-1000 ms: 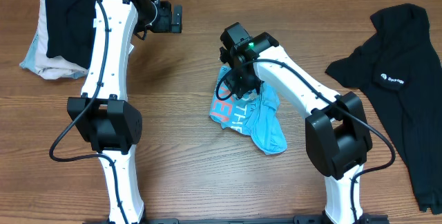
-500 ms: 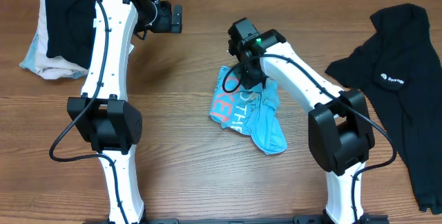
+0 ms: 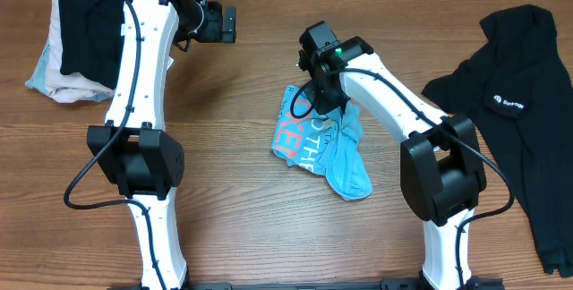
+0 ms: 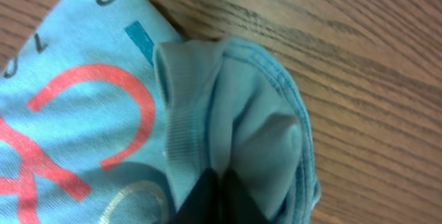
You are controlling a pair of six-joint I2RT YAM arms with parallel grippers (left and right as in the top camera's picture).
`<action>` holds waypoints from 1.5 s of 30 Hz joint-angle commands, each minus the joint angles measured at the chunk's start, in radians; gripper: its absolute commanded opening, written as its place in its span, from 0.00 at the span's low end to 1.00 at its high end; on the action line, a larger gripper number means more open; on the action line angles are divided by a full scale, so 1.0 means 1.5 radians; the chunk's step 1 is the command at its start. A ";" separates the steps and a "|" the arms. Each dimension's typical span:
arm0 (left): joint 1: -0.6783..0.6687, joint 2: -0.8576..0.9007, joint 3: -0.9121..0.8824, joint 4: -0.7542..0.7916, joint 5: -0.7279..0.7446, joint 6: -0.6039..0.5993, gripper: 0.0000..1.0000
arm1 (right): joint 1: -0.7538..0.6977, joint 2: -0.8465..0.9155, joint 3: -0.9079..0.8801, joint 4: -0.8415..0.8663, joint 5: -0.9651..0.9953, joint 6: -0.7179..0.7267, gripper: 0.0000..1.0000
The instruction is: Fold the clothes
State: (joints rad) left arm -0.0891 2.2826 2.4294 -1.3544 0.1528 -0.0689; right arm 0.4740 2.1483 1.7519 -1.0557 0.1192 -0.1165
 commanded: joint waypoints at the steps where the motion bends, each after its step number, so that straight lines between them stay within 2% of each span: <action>1: 0.004 0.001 -0.002 0.001 -0.005 0.026 1.00 | -0.020 0.004 0.003 0.003 0.027 0.075 0.04; 4: 0.004 0.001 -0.002 0.000 -0.005 0.027 1.00 | -0.062 -0.001 0.007 0.000 0.013 0.127 0.04; 9: 0.004 0.001 -0.002 0.001 -0.005 0.027 1.00 | -0.141 -0.002 0.006 -0.018 -0.059 0.136 0.04; 13: 0.004 0.001 -0.003 0.000 -0.005 0.027 1.00 | -0.203 -0.002 0.006 -0.048 -0.067 0.175 0.05; 14: 0.004 0.001 -0.003 -0.001 -0.005 0.027 1.00 | -0.213 -0.002 0.006 -0.055 -0.067 0.184 0.20; 15: 0.004 0.001 -0.003 -0.001 -0.005 0.027 1.00 | -0.223 -0.002 0.006 -0.065 -0.073 0.188 0.41; 16: 0.004 0.001 -0.003 -0.001 -0.005 0.027 1.00 | -0.234 -0.002 0.006 -0.073 -0.087 0.187 0.49; 24: 0.004 0.001 -0.003 0.000 -0.005 0.027 1.00 | -0.257 -0.053 0.007 -0.132 -0.241 0.150 0.50; 28: 0.004 0.001 -0.003 -0.002 -0.005 0.027 1.00 | -0.220 -0.117 0.007 -0.160 -0.245 0.153 0.51; 30: 0.004 0.001 -0.003 -0.001 -0.005 0.027 1.00 | -0.171 -0.142 0.007 -0.177 -0.241 0.164 0.50; 39: 0.004 0.001 -0.003 -0.002 -0.005 0.027 1.00 | -0.012 -0.138 -0.086 -0.116 -0.104 0.290 0.54; 45: 0.004 0.001 -0.003 -0.002 -0.005 0.032 1.00 | 0.014 -0.137 -0.162 -0.090 0.005 0.378 0.53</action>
State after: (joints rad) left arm -0.0891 2.2826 2.4294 -1.3575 0.1528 -0.0479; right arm 0.5018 1.9411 1.5471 -1.1999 -0.0093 0.3458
